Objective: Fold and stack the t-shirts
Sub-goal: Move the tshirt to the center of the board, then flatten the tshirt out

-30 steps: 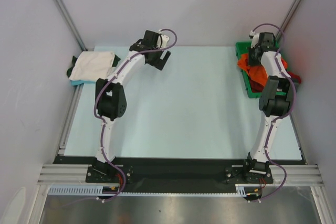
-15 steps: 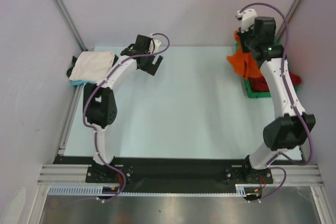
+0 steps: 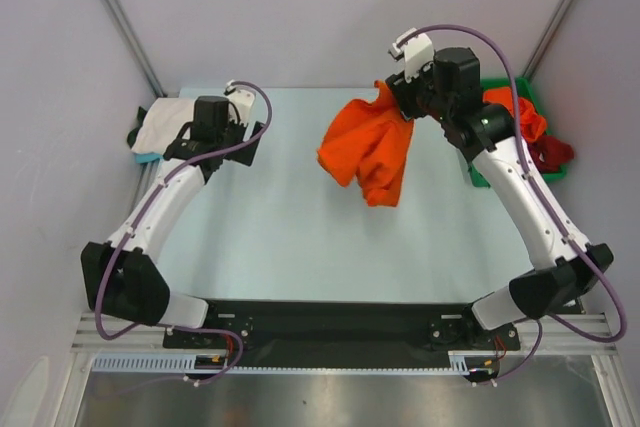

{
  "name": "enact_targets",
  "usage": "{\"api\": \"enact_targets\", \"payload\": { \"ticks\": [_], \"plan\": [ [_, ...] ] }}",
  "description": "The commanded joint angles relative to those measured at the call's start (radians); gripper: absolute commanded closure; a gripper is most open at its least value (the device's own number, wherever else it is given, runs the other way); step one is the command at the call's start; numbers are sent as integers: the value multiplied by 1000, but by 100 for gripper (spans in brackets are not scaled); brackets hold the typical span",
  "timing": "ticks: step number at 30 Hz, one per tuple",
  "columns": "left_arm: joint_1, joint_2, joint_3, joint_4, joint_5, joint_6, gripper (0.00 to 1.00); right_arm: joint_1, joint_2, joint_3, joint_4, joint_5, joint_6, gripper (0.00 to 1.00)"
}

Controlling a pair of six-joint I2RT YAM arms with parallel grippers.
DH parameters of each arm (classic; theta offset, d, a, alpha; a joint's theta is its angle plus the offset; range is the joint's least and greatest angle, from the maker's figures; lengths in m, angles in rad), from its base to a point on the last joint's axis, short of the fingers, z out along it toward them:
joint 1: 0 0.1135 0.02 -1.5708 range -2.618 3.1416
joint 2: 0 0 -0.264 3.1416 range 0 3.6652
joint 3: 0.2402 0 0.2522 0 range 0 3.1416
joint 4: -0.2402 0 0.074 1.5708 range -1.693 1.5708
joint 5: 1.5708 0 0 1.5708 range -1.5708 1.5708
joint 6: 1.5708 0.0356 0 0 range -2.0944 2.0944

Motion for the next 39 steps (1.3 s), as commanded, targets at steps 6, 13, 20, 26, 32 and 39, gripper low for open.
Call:
{"api": "enact_targets", "payload": {
  "ticks": [6, 13, 20, 26, 32, 39],
  "plan": [
    [-4, -105, -61, 19, 6, 77, 0, -65, 50, -168, 21, -135, -24, 29],
    [-4, -35, 8, -39, 52, 63, 0, -62, -59, -522, -198, -321, -37, 36],
    [-1, 68, 55, -71, 35, 91, 0, -140, -147, -732, -122, -292, -17, 42],
    [1, 133, 110, -114, 63, 66, 0, -248, 29, -630, -17, -341, 24, 44],
    [1, 180, 159, -151, 60, 79, 1, -330, 258, -487, 15, -385, 58, 48],
    [-3, 216, 182, -157, 38, 77, 1, -370, 439, -375, 46, -406, 65, 49]
  ]
}}
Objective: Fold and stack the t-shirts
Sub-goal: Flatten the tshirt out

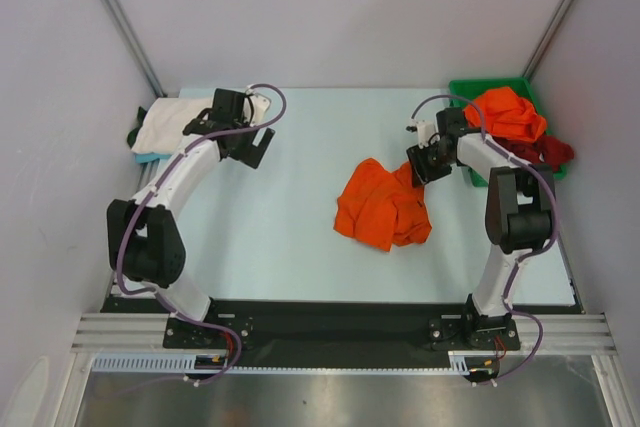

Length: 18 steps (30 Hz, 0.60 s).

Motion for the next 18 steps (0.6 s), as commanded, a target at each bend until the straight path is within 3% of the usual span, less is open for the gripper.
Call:
{"api": "enact_targets", "payload": {
  "ticks": [1, 8, 10, 11, 13, 18],
  "plan": [
    [-3, 16, 47, -8, -7, 9, 1, -14, 43, 64, 36, -41, 20, 49],
    [-16, 34, 44, 1, -33, 17, 1, -17, 111, 92, 45, -81, 5, 55],
    [-25, 39, 45, -1, -37, 18, 1, -16, 115, 95, 61, -85, 0, 69],
    [-26, 40, 47, 3, -37, 20, 1, -14, 114, 103, 65, -81, -3, 85],
    [-35, 43, 53, 4, -37, 20, 1, -13, 108, 118, 52, -64, -6, 100],
    [-39, 39, 74, 4, -25, 6, 2, 9, -36, 181, -1, -29, -67, 100]
  ]
}}
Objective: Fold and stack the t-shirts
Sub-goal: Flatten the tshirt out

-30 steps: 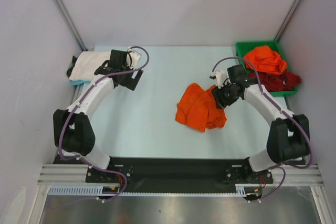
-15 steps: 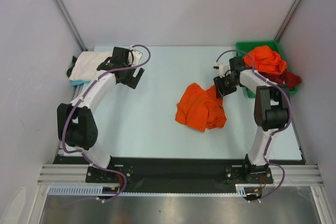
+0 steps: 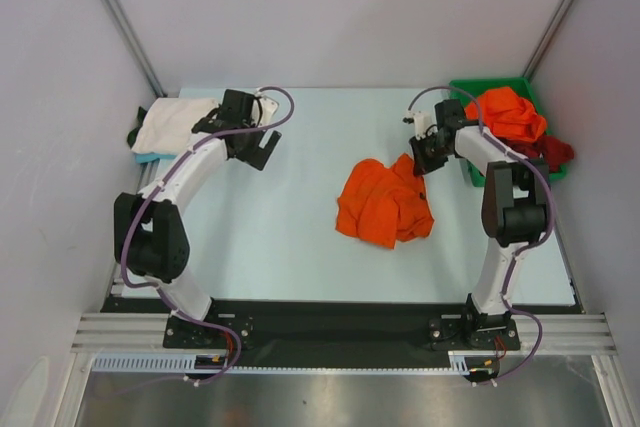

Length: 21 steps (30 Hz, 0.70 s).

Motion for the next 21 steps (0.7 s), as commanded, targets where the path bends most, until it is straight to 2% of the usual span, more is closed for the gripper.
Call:
{"api": "enact_targets", "payload": {
  "ticks": [1, 3, 4, 8, 11, 15, 17, 21],
  "plan": [
    [-7, -23, 63, 11, 32, 6, 2, 31, -165, 78, -32, 43, -106, 100],
    [-7, -48, 69, -1, 95, 8, 2, 97, -272, 86, -49, 86, -177, 100],
    [-7, -77, 69, -18, 193, 12, 2, 120, -305, 87, -67, 120, -238, 100],
    [-44, -157, 19, -43, 384, 20, 3, 255, -439, 138, -118, 164, -275, 100],
    [-122, -218, -20, -24, 375, 37, 5, 318, -483, 222, -159, 190, -239, 100],
    [-142, -284, -81, 14, 347, -8, 6, 416, -494, 375, -156, 209, -170, 100],
    [-142, -313, -116, 51, 317, -47, 5, 427, -456, 478, -166, 232, -142, 100],
    [-142, -350, -170, 58, 361, -77, 6, 392, -375, 552, -138, 261, -116, 100]
  ]
}}
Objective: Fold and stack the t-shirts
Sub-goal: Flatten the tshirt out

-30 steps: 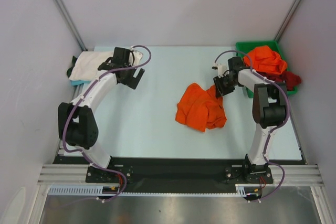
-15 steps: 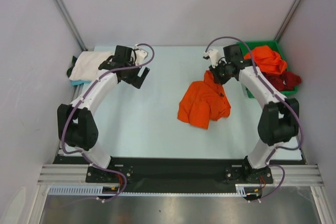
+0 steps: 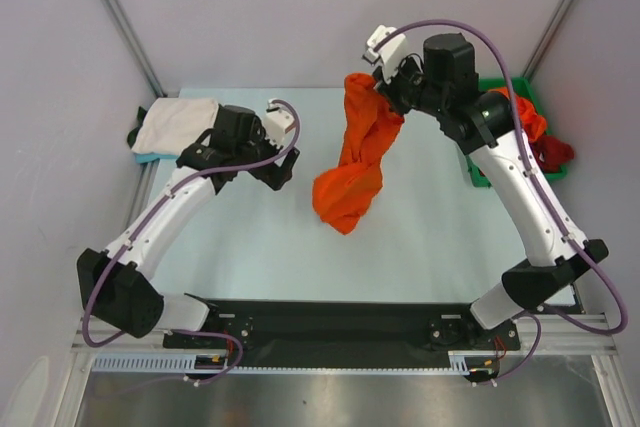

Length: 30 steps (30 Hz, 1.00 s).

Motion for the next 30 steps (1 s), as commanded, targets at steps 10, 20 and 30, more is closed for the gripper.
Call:
{"api": "enact_targets", "payload": {
  "ticks": [10, 20, 30],
  "plan": [
    [-29, 183, 78, 27, 104, -57, 7, -308, 288, 75, 8, 43, 125, 100],
    [-104, 536, 269, -33, 207, -69, 14, -371, 310, 52, 10, -18, 153, 100],
    [-112, 650, 305, -71, 335, -40, 36, -388, 345, 45, 31, -43, 177, 100]
  ]
}}
